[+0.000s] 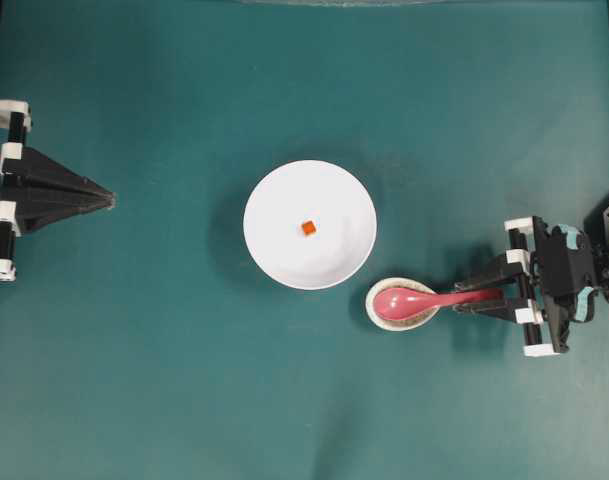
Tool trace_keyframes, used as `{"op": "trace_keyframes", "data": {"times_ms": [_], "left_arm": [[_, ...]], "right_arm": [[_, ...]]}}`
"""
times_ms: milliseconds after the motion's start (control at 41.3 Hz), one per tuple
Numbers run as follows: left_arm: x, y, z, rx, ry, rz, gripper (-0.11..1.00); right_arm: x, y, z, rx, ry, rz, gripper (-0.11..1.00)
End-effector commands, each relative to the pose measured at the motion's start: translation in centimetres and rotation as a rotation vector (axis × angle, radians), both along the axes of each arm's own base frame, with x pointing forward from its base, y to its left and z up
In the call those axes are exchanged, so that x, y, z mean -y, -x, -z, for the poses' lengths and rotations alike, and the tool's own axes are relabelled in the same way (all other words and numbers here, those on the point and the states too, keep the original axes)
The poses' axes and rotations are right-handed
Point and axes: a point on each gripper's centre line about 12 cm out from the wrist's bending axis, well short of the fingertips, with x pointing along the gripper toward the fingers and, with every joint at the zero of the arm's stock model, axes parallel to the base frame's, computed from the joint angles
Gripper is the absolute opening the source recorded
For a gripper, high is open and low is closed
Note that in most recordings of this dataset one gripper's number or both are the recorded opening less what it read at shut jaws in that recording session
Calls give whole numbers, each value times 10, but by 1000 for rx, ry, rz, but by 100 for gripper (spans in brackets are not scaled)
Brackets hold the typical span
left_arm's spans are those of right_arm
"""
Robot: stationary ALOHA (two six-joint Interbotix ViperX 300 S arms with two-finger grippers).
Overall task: Grip the spoon and scoop the red block from the bowl with right arm.
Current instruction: 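Close the right gripper on the pink spoon handle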
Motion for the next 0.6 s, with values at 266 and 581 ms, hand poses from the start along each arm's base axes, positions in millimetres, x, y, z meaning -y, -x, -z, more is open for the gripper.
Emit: {"op": "trace_keyframes", "data": {"times_ms": [266, 581], "left_arm": [[0, -3, -8, 18, -6, 1, 0], [0, -4, -8, 17, -6, 1, 0]], "right_arm": [[-2, -4, -4, 27, -2, -2, 32], [1, -5, -5, 33, -2, 12, 31]]}}
